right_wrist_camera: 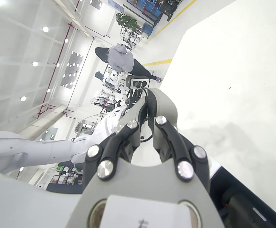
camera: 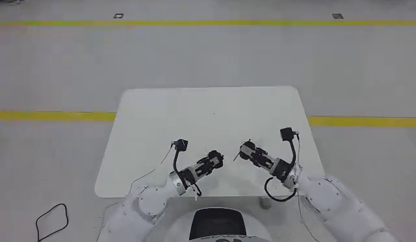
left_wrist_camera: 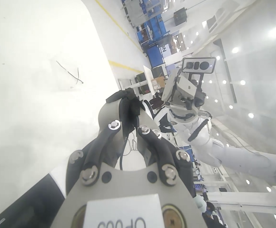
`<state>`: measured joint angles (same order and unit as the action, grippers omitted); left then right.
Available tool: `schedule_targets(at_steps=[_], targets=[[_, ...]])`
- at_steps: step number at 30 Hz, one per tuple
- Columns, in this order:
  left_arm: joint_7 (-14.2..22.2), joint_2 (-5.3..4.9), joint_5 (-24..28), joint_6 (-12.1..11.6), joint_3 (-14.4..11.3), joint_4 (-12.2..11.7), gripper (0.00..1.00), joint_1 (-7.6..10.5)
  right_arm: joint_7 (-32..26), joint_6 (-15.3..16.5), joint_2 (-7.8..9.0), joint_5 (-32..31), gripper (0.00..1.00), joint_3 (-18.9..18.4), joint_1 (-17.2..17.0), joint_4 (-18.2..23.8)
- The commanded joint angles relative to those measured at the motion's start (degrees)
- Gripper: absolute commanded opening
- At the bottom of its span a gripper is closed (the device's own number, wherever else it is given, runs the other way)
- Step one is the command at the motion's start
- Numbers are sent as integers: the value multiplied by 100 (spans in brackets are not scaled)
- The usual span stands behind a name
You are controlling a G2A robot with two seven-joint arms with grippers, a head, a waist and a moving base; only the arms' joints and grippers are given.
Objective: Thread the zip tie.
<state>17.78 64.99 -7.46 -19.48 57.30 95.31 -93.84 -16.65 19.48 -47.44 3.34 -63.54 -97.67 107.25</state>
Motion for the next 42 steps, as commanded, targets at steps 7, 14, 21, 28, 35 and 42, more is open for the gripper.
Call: schedule_targets(at_steps=[7,14,21,28,35,42], targets=[[0,0,0,0,0,0,0,0,0,0,0,0,0,0,0,0],[0,0,0,0,0,0,0,0,0,0,0,0,0,0,0,0],[0,0,0,0,0,0,0,0,0,0,0,0,0,0,0,0],[0,0,0,0,0,0,0,0,167,0,-68,-45,0,59,112,-84],[0,0,0,0,0,0,0,0,222,0,-217,32,0,251,351,-281],[0,0,0,0,0,0,0,0,141,0,-373,145,0,369,550,-556]])
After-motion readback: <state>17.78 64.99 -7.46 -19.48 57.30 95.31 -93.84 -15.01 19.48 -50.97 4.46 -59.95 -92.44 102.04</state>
